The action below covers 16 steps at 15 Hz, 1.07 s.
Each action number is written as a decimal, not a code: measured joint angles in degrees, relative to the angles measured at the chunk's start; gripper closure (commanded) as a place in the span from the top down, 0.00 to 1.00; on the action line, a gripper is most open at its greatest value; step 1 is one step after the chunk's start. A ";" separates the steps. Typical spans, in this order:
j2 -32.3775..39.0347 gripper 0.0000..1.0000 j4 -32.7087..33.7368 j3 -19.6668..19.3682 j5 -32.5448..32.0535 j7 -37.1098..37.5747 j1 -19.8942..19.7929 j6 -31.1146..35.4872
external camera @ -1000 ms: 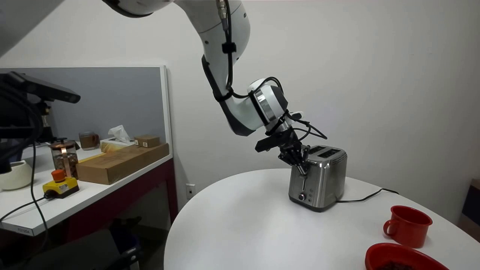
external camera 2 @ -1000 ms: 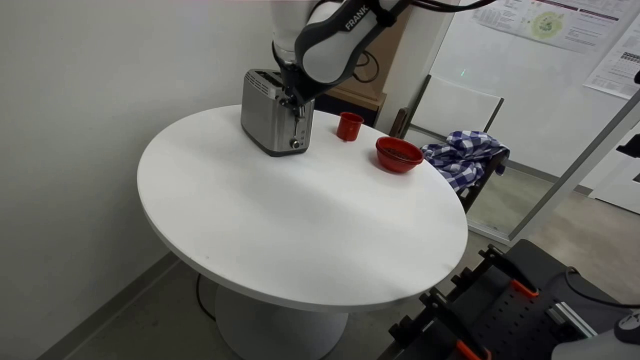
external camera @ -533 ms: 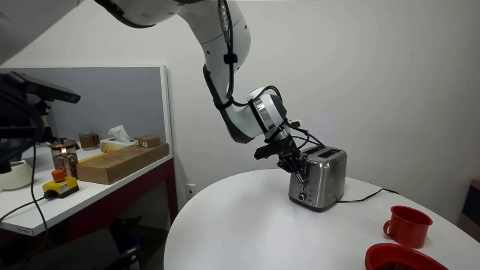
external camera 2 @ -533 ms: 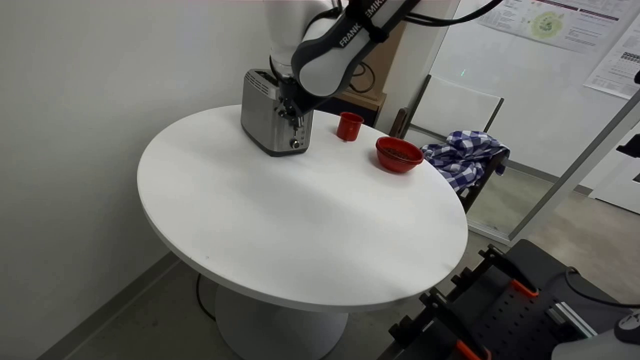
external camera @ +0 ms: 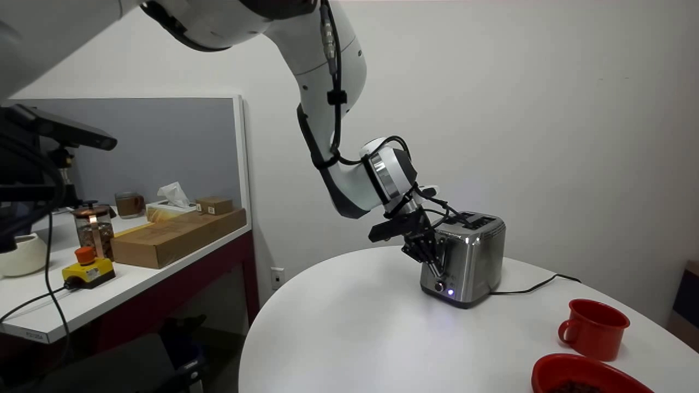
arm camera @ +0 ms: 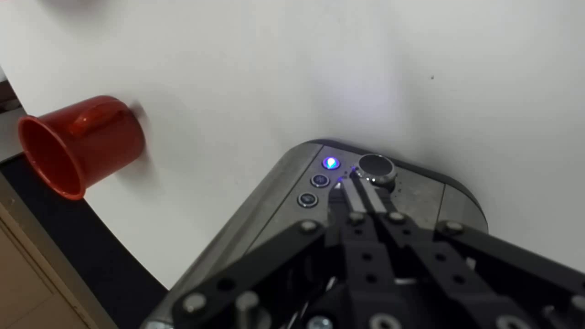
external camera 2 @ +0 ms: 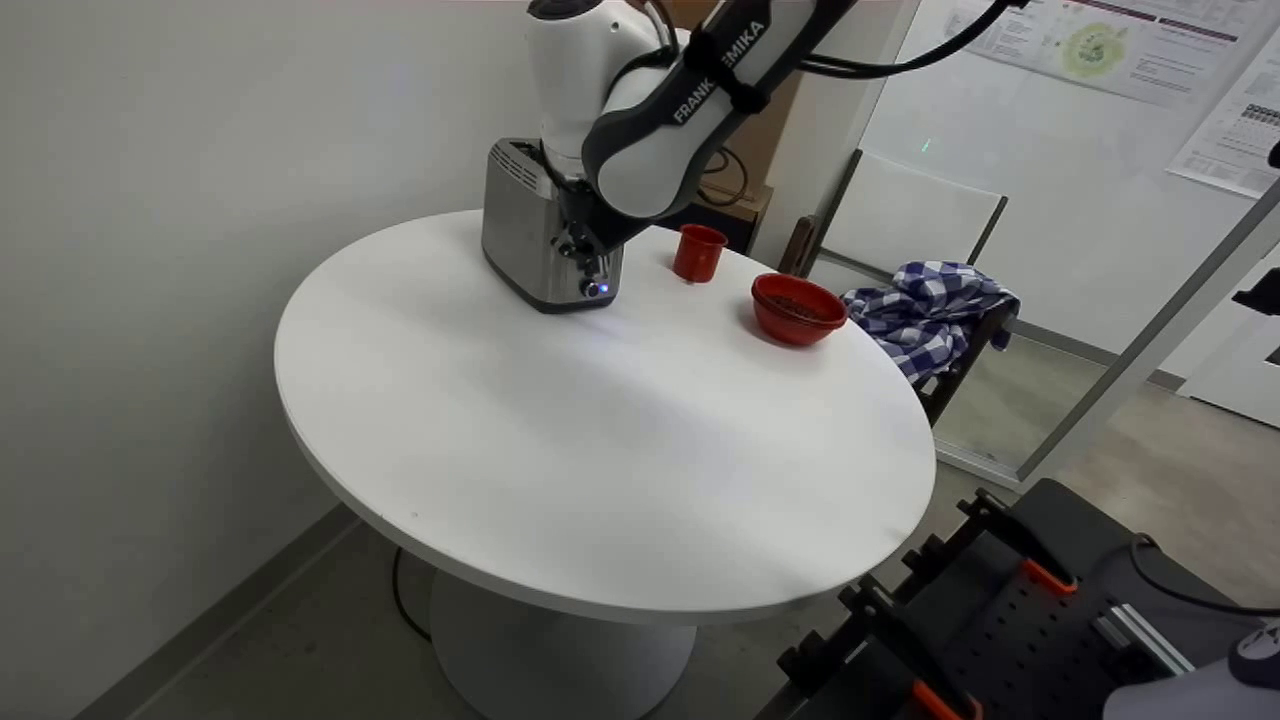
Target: Push the lever of the toaster down
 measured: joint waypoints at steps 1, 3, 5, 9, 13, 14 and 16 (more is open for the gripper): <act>0.00 0.00 0.00 0.00 0.05 0.00 0.00 0.00; -0.02 0.28 0.03 -0.02 0.55 0.00 0.00 0.00; -0.06 0.42 0.12 0.01 2.95 -0.10 0.01 -0.29; -1.59 0.72 -0.15 0.32 11.63 -0.33 0.22 -1.35; -10.50 0.99 -6.10 1.41 19.82 -3.17 0.23 -2.25; -13.70 1.00 -8.68 1.70 20.68 -3.92 0.32 -2.80; -20.17 1.00 -13.95 2.03 21.16 -4.52 0.88 -5.07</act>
